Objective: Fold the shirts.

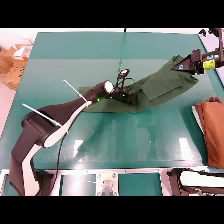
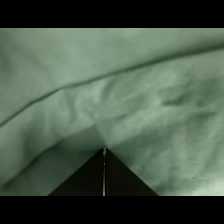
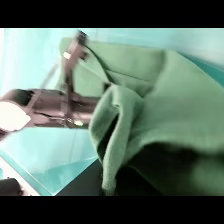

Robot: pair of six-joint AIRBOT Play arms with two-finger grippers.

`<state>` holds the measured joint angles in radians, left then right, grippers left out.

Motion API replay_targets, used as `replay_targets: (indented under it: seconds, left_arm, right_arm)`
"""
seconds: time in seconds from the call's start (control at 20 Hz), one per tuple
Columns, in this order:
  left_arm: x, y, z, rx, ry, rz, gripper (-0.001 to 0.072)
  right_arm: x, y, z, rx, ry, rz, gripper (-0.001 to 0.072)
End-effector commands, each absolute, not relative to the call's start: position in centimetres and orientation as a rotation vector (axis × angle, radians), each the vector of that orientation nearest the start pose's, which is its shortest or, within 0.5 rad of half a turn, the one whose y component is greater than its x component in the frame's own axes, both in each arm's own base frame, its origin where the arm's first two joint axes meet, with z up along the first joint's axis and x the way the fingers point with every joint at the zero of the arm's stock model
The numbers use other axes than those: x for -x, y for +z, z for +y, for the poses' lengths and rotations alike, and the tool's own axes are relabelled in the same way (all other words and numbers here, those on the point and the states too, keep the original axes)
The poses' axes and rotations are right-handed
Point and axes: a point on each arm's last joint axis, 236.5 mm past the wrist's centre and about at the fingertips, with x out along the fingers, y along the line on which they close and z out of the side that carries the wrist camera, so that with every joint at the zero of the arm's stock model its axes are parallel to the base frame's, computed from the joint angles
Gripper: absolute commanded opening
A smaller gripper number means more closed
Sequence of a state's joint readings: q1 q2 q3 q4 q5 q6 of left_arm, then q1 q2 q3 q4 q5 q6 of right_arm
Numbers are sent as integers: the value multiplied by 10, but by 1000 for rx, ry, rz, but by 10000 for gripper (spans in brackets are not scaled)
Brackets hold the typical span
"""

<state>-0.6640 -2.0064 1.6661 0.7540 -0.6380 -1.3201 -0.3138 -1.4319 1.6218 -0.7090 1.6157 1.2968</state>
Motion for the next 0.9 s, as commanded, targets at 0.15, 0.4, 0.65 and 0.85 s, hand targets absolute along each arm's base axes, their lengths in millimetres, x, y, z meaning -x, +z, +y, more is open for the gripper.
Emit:
replay_targets:
  seconds: [0.15, 0.4, 0.65, 0.85]
  left_arm:
    - [-419, -47, -439, 309, -912, 1204, 27]
    - [-427, 1, -283, 1, -790, 1453, 26]
    - [-462, 52, -89, -234, -200, 1434, 27]
    - [-464, 69, -36, -160, -103, 1413, 27]
  right_arm:
    - [-406, 159, 53, -512, 590, 1127, 18]
    - [-402, 165, 110, -519, 677, 1156, 18]
    - [-413, 160, 236, -512, 771, 1119, 19]
    - [-425, 93, 373, -537, 805, 1096, 19]
